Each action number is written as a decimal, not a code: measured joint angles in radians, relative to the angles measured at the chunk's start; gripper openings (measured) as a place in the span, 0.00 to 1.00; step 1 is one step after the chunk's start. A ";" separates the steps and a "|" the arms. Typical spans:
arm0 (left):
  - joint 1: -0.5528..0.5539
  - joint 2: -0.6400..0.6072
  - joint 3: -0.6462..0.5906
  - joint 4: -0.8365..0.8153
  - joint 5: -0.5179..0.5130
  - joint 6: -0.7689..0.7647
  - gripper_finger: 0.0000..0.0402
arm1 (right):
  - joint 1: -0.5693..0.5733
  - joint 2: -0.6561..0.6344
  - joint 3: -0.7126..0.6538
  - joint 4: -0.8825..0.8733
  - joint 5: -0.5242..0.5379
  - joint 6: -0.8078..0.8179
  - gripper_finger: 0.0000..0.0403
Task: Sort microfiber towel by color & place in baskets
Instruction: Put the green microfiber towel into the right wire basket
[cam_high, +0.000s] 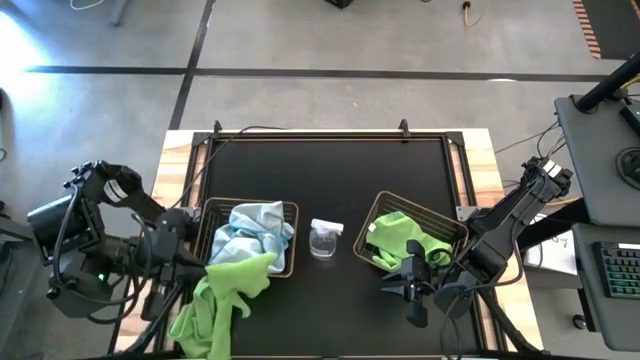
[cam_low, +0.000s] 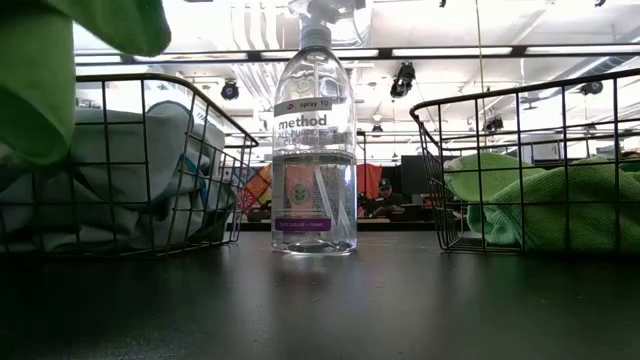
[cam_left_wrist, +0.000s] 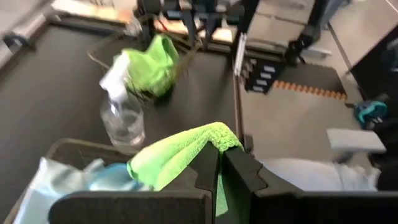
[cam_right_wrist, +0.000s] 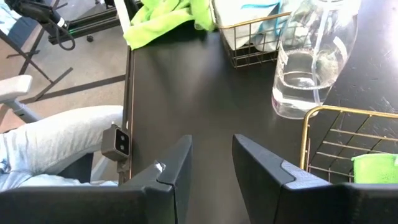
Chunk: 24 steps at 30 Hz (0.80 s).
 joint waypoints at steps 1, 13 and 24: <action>0.000 0.000 0.001 0.001 -0.017 0.012 0.00 | 0.000 0.000 0.000 0.002 0.017 -0.001 0.27; 0.001 0.000 0.002 0.167 -0.264 0.301 0.00 | -0.026 0.000 0.000 0.336 0.212 -0.296 0.27; 0.090 0.000 -0.057 0.429 -0.292 0.592 0.00 | -0.164 0.043 0.000 0.682 0.103 -0.574 0.27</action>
